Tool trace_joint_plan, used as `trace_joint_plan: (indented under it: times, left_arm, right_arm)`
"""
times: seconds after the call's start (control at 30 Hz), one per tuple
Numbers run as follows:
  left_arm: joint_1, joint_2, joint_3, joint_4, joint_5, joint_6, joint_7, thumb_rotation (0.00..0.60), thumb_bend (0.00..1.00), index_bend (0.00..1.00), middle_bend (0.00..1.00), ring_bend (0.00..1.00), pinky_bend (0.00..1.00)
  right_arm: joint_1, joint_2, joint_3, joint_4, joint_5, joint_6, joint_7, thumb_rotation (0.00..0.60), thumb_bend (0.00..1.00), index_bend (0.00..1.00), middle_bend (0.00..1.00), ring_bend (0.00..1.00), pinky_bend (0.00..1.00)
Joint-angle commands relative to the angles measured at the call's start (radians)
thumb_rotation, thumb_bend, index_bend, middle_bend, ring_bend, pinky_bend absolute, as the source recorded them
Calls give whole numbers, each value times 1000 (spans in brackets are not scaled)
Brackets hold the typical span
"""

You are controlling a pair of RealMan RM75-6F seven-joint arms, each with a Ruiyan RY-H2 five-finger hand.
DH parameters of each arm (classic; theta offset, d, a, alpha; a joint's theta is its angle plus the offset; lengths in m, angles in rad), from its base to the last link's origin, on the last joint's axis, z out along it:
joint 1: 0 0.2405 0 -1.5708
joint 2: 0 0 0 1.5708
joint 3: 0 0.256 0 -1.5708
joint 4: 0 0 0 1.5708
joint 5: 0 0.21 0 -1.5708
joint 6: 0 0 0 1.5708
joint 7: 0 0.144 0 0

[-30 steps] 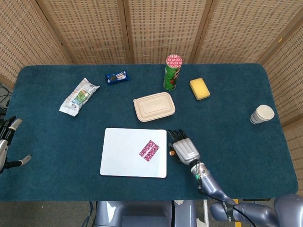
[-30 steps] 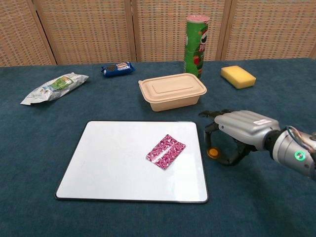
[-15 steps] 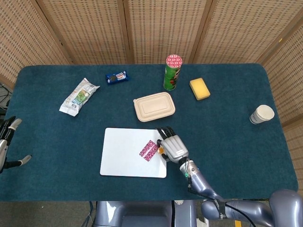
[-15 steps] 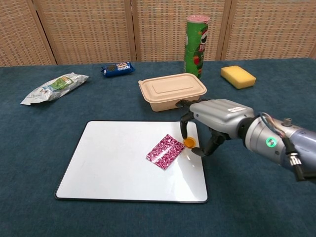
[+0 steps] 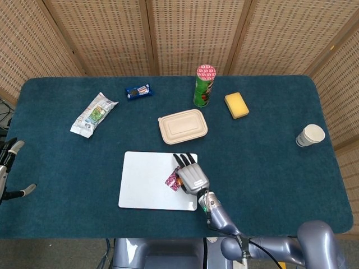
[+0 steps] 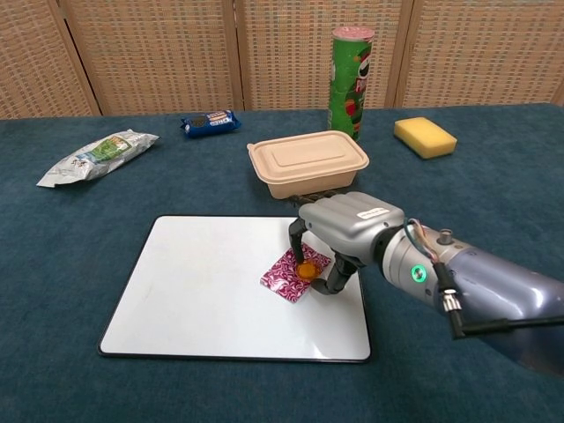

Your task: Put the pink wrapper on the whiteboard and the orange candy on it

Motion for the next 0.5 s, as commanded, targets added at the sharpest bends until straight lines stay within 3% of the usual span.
trace_joint_plan:
  times: [0.03, 0.5]
  left_arm:
    - [0, 0, 0, 0, 0, 0, 1, 600, 0, 0, 0, 0, 0]
    - [-2, -4, 0, -4, -5, -3, 16, 600, 0, 0, 0, 0, 0]
  right_arm:
    - [6, -6, 6, 6, 8, 6, -6, 600, 388, 586, 0, 0, 23]
    - [34, -44, 34, 27, 77, 25, -34, 600, 383, 569, 0, 0, 24]
